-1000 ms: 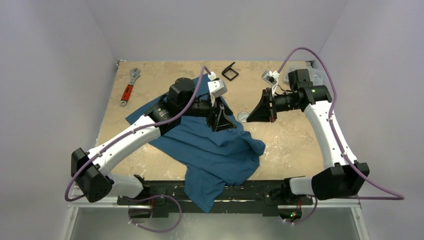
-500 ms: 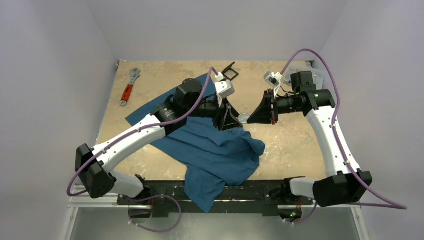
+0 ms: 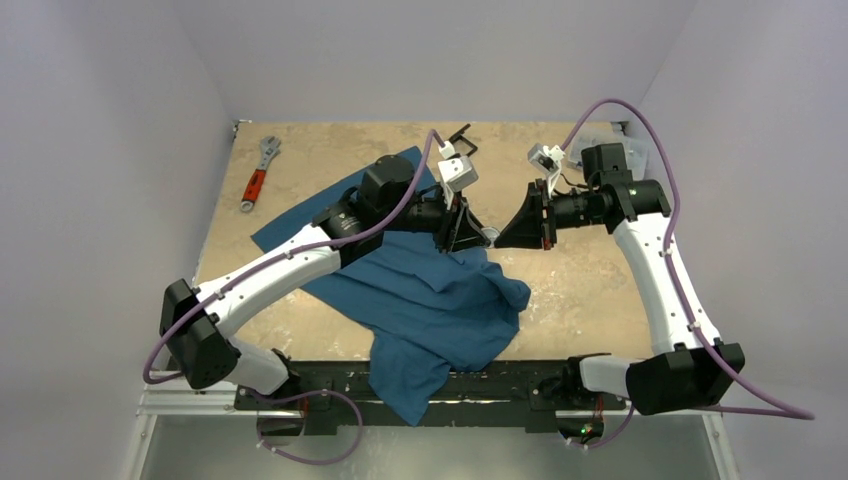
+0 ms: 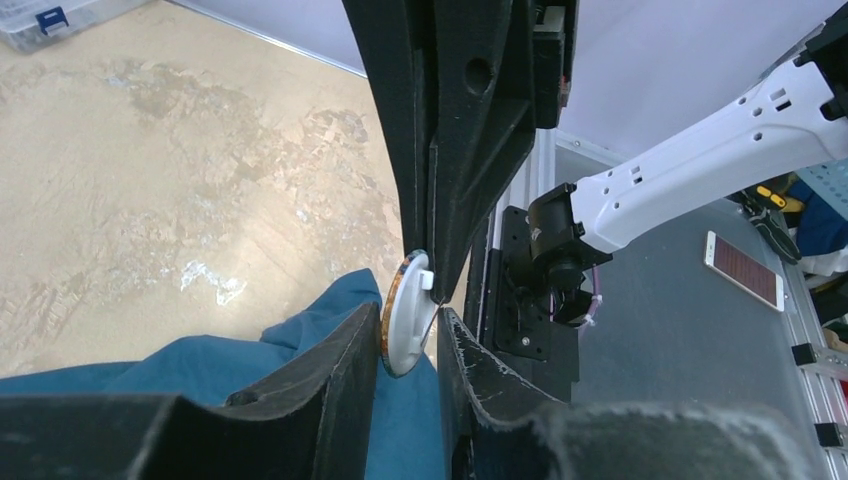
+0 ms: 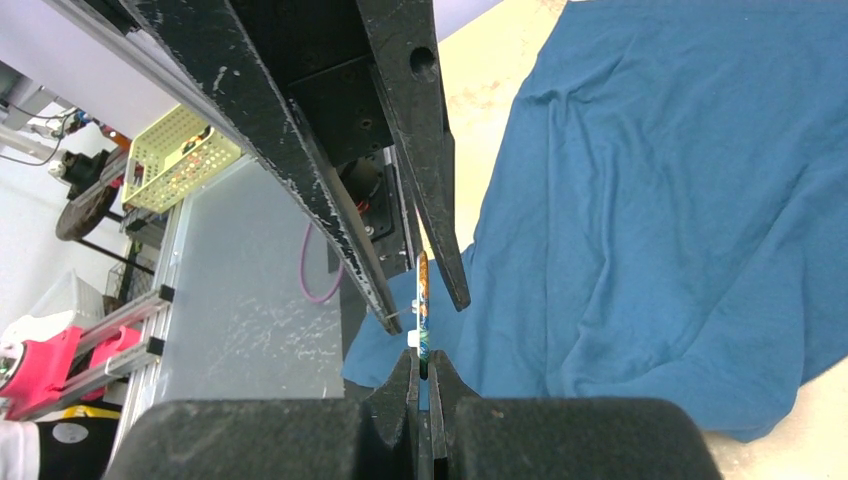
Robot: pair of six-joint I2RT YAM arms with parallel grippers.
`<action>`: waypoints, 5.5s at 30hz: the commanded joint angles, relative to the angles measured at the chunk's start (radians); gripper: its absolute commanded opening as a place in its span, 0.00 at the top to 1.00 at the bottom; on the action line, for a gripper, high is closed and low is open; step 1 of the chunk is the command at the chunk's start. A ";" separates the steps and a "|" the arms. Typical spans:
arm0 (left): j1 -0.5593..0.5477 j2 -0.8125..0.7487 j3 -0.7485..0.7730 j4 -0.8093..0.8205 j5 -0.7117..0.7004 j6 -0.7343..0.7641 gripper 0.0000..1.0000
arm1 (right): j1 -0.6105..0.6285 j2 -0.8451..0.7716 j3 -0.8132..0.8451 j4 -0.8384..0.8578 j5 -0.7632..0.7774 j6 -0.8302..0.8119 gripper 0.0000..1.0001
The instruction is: Remove the brooch from the garment
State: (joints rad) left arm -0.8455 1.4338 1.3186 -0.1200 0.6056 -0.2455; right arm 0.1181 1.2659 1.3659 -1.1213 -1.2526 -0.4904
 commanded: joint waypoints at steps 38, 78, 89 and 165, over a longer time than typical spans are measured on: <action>-0.032 0.083 0.100 -0.041 0.013 0.057 0.84 | 0.039 -0.013 0.053 -0.073 -0.011 -0.123 1.00; 0.050 -0.039 -0.074 0.177 0.184 0.002 0.62 | 0.031 0.014 -0.011 0.010 -0.093 -0.032 1.00; 0.057 -0.033 -0.086 0.223 0.233 -0.050 0.78 | 0.029 0.004 -0.007 0.003 -0.091 -0.038 1.00; -0.006 0.103 0.075 -0.068 0.012 0.154 0.90 | 0.032 0.032 0.045 -0.041 -0.074 -0.082 1.00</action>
State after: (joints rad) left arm -0.8265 1.5040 1.3655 -0.1749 0.6716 -0.1375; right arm 0.1360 1.3022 1.3567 -1.1542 -1.2125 -0.5804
